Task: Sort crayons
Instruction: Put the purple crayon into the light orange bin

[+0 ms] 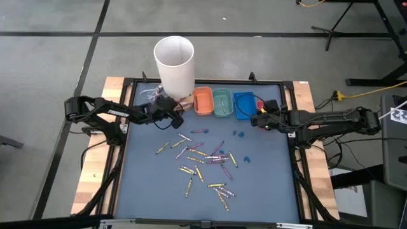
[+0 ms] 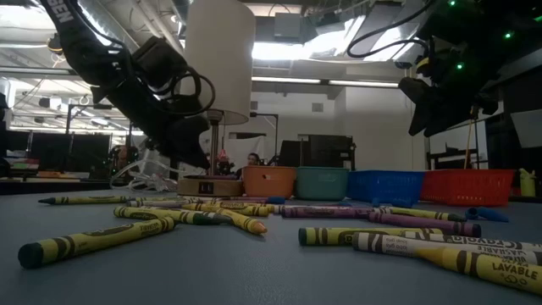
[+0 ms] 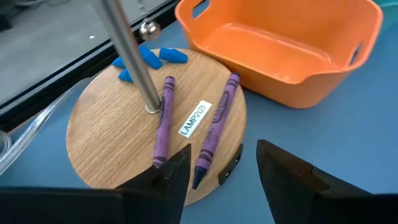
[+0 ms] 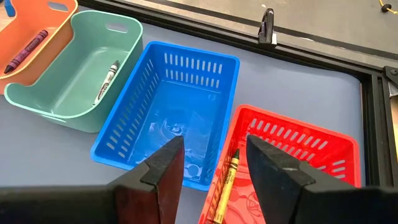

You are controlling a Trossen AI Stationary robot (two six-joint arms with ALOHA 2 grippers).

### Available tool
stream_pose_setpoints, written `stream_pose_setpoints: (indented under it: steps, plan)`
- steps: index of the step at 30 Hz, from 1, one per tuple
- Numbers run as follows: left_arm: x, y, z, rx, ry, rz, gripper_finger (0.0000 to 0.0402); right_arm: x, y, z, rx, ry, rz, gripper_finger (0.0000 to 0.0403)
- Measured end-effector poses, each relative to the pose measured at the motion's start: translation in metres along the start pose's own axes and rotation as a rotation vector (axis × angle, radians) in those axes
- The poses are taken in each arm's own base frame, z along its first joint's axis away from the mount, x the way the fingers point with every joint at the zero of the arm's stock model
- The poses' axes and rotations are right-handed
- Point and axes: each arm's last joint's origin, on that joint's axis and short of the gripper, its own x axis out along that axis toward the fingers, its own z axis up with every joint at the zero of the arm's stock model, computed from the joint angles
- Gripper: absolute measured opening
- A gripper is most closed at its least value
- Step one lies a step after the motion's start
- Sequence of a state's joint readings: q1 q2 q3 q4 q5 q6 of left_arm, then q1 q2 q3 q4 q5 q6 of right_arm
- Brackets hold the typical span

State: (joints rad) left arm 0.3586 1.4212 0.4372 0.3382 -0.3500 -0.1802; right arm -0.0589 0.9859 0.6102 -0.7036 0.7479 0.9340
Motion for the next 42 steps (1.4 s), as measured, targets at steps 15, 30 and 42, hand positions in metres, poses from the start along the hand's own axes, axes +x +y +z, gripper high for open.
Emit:
stream_pose_setpoints:
  steps: [15,30,42]
  plan:
    - [-0.001,-0.001,0.001,0.058,-0.020,0.026,0.0153,0.000,0.000,0.000,0.000,0.000,0.000,0.0172]
    - [0.020,-0.016,-0.008,0.023,-0.080,-0.012,0.0153,0.000,0.000,0.000,0.000,0.001,0.000,0.0172]
    - [0.023,-0.008,-0.009,0.045,-0.061,0.051,0.0153,0.000,0.000,0.000,0.000,0.001,0.000,0.0172]
